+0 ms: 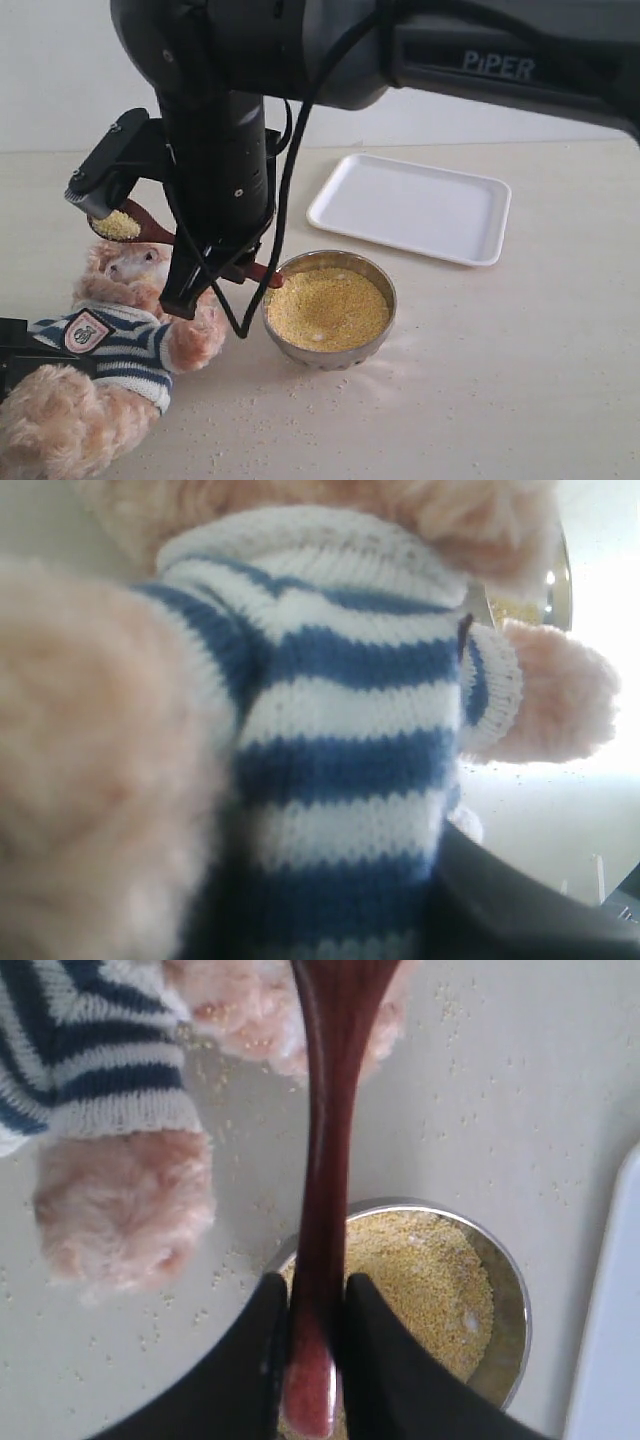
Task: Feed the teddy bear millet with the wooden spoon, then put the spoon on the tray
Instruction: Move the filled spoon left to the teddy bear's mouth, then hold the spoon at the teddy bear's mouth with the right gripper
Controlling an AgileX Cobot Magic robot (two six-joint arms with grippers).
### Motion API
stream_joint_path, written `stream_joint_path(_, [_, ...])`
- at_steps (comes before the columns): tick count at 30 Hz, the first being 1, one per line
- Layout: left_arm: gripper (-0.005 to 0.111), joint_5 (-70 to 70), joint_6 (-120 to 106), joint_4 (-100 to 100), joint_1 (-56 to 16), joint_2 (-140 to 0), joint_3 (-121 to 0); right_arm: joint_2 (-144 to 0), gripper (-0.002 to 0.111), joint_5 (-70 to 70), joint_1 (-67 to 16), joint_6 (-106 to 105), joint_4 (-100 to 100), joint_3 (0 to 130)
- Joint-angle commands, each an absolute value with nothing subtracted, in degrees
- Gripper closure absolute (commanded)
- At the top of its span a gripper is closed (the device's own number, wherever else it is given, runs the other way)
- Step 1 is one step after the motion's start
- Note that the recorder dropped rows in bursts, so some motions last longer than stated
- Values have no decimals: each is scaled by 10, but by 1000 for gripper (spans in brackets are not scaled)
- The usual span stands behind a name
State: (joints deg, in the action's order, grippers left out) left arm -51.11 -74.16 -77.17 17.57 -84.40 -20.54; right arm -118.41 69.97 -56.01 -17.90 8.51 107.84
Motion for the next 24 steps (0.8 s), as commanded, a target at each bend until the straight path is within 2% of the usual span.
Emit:
stream_joint_path(1, [102,-520,-747,-777,177,-837,-203,-1201,108,700,-560,-179,87,1091])
stream_joint_path(13, [102,-520,-747,-777,177,-837,-203,-1226,108,700,-610,-168,212,1093])
stream_joint_path(24, [102,-520,-747,-777,177,-837,-203,-1227,108,700,-619,-154,260,1093])
